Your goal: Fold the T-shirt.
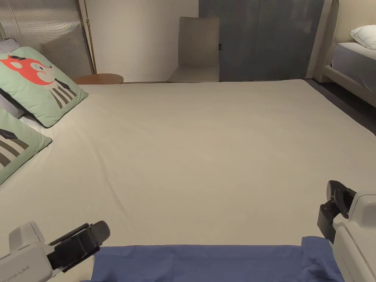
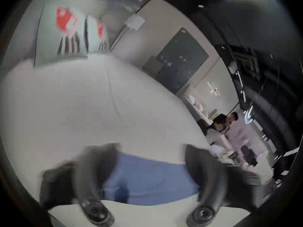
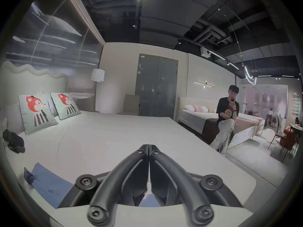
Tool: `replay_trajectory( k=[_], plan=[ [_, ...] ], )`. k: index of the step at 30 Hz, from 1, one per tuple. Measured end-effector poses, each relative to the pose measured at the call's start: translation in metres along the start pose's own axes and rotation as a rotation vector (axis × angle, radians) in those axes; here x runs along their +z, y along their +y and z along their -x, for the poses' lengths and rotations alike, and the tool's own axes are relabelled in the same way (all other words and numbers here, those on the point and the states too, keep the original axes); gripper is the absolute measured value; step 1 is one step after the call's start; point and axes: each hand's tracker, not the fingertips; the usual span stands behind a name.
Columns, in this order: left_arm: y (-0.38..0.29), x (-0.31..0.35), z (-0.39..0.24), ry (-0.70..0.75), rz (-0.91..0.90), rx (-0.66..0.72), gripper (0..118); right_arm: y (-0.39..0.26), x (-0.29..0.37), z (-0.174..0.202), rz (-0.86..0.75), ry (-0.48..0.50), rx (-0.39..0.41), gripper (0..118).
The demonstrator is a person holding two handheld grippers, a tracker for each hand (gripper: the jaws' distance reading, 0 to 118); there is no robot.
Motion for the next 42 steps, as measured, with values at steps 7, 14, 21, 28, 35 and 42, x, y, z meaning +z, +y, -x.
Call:
replay_trajectory(
  k=[7,14,21,28,35,42],
  plan=[
    [-0.002,-0.031,0.084,-0.078,0.265,0.272,109,-0.004,0.001,0.013,0.046,0.006,0.034,1],
    [-0.033,-0.063,0.068,-0.139,0.344,0.244,94,-0.007,0.000,0.019,0.085,0.014,0.040,1],
    [-0.045,-0.085,0.074,-0.060,0.369,0.277,8,-0.006,0.001,0.024,0.087,0.033,0.047,1],
    [-0.016,-0.020,0.099,0.017,0.216,0.313,8,-0.003,0.001,0.016,0.082,0.033,0.031,1],
    [0.011,0.034,0.097,0.149,0.128,0.221,8,-0.009,-0.002,0.016,0.094,0.052,-0.002,1],
    [-0.012,-0.012,-0.032,-0.087,0.230,-0.058,8,-0.010,-0.003,0.020,0.094,0.093,-0.018,1]
  ],
)
